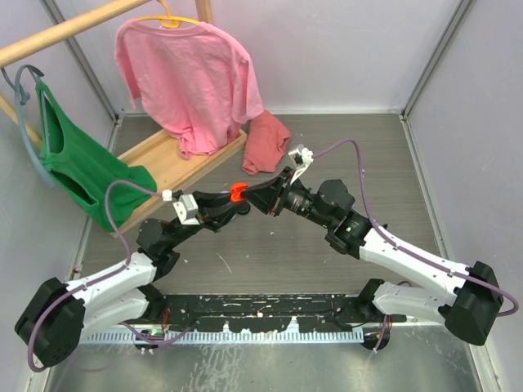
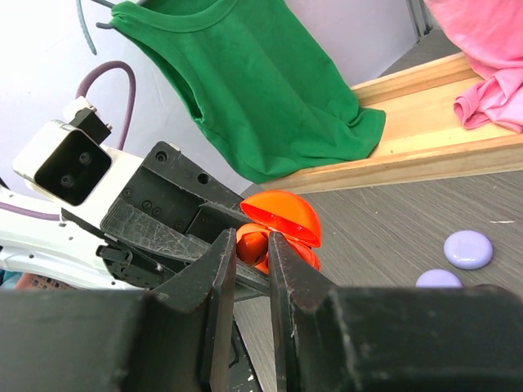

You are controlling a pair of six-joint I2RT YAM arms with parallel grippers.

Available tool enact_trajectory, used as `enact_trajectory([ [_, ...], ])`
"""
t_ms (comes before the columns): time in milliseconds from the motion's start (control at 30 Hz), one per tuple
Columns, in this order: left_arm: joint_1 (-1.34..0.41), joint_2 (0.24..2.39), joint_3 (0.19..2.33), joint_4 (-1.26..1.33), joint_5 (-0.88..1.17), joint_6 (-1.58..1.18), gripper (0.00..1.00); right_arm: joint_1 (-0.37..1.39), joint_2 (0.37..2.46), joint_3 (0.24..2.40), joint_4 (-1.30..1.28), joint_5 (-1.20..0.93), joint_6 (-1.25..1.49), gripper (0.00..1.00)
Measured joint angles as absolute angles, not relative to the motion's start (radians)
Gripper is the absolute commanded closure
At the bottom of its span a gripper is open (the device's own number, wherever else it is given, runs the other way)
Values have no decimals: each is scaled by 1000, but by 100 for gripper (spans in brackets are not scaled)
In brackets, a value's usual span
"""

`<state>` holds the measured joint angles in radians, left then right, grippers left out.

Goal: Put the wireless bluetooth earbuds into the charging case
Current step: Place the earbud in the charging case.

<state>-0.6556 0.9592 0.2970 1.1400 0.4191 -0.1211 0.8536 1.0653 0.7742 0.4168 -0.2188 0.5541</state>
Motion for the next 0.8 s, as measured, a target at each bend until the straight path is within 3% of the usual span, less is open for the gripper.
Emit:
enact_trajectory([
  [800, -656, 984, 297, 1140, 410, -108, 96, 914, 1080, 841, 268, -73, 556, 82],
])
